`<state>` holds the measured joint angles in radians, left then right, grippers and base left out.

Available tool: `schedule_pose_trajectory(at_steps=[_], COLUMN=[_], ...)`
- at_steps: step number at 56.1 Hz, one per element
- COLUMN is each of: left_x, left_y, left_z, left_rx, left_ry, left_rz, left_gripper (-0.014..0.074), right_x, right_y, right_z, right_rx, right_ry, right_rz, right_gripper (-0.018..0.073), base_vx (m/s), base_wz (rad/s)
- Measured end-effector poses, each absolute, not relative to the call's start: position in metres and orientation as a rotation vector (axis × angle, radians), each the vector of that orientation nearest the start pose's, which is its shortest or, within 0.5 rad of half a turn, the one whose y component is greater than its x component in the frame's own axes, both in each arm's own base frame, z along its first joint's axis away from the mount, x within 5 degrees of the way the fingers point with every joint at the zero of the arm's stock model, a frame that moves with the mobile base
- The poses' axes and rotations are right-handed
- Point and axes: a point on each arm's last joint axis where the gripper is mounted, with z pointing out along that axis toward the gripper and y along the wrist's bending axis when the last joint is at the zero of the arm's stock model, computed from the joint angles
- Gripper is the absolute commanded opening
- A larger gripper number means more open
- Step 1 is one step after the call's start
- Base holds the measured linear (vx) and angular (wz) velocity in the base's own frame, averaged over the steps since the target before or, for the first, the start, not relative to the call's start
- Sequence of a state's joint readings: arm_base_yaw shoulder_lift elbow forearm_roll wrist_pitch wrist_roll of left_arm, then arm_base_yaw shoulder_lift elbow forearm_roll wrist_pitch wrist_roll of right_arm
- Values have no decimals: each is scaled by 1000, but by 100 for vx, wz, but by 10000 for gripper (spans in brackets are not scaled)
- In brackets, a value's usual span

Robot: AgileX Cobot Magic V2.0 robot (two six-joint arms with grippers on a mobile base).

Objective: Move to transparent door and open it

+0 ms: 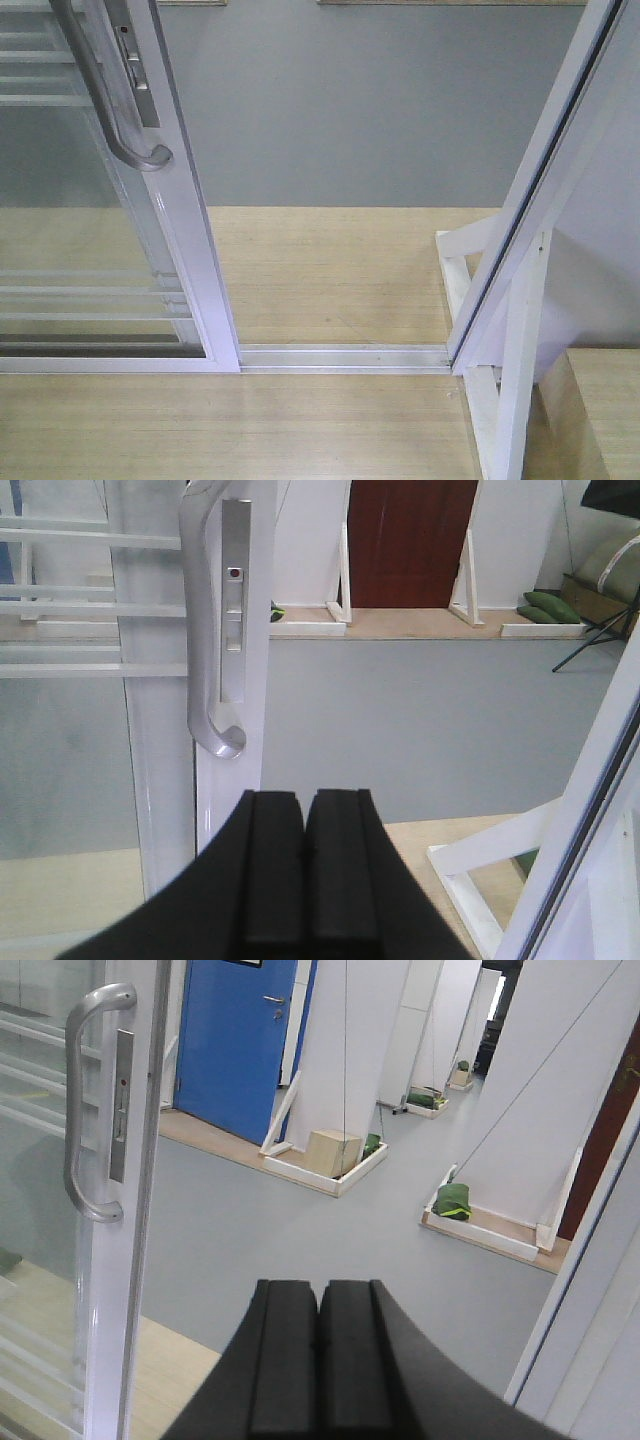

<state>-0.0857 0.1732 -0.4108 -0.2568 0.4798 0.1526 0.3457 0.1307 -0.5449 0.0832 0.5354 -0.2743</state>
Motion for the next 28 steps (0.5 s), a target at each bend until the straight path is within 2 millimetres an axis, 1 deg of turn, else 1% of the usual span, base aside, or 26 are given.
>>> schedule_pose_trajectory(at_steps=[14, 18, 22, 28], left_x=[47, 48, 48, 48], left_y=[-15, -14, -12, -9], left_z=[298, 297, 292, 274], left_rx=[97, 118, 145, 176], left_ry=[1714, 1714, 1713, 1704], left_rz=[-220, -188, -131, -47], left_gripper=[0, 0, 0, 0], right_x=[22, 22, 22, 22], right_y=[12, 12, 12, 12], right_z=[335, 335, 335, 335], right_rx=[-466, -466, -466, -465], right_ry=[1536, 1536, 1537, 1537], right_rz=[145, 145, 147, 148], right_gripper=[-6, -6, -6, -6], base_vx=[0, 0, 0, 0], base_wz=[0, 0, 0, 0])
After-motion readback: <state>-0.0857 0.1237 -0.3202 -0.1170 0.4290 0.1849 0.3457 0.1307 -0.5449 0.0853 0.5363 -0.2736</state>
